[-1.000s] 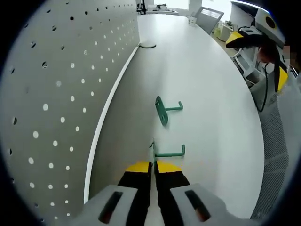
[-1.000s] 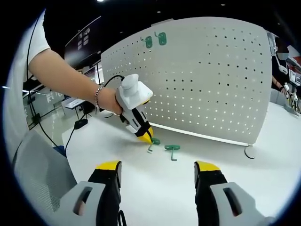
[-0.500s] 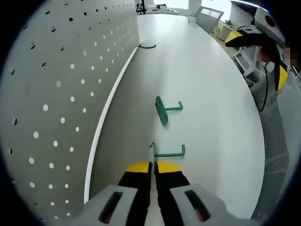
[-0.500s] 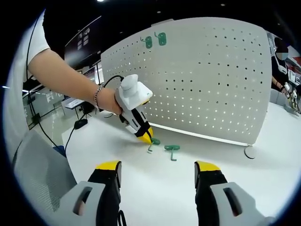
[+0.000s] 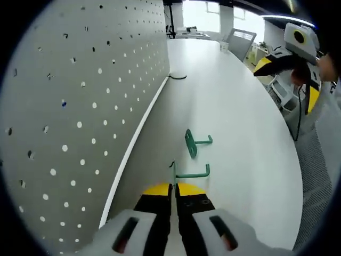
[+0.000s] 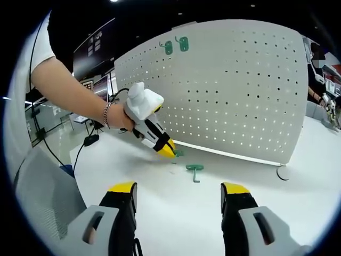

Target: Insert the hook assembly into the mounting plate slot until the hook locks in place.

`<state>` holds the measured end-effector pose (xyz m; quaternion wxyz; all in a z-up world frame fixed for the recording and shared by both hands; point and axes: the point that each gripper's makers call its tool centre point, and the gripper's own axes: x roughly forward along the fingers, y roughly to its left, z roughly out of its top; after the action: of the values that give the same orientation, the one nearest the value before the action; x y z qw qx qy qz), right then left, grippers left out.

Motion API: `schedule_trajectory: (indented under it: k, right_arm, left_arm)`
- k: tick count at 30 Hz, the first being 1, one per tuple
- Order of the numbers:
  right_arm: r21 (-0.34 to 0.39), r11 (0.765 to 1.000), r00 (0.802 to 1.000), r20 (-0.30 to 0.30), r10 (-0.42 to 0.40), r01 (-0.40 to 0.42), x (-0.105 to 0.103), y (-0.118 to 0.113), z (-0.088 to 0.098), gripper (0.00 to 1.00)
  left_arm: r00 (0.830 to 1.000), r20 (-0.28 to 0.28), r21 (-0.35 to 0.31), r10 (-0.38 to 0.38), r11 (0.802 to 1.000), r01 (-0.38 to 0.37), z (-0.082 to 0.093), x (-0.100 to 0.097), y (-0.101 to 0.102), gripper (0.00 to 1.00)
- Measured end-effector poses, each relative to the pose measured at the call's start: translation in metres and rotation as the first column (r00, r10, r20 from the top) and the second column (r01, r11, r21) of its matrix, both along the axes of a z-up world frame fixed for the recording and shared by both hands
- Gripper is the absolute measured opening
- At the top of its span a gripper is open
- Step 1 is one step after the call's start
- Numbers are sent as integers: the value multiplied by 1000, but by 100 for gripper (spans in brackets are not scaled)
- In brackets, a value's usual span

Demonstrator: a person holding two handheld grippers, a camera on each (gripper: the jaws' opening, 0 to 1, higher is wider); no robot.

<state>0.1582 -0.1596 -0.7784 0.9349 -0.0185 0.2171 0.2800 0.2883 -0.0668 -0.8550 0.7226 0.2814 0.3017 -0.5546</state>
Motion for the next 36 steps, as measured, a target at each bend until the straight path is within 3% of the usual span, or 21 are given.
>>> schedule_trajectory:
  k: [14, 36]
  right_arm:
    - [1, 1000, 1000, 6, -5, 5, 1, -2, 2, 61]
    - [-2, 1000, 1000, 25, 0, 0, 1, -3, 7, 61]
  left_arm:
    - [997, 66, -107, 31, 994, -24, 24, 3, -2, 3]
    - [995, 75, -211, 68, 976, -51, 48, -11, -10, 3]
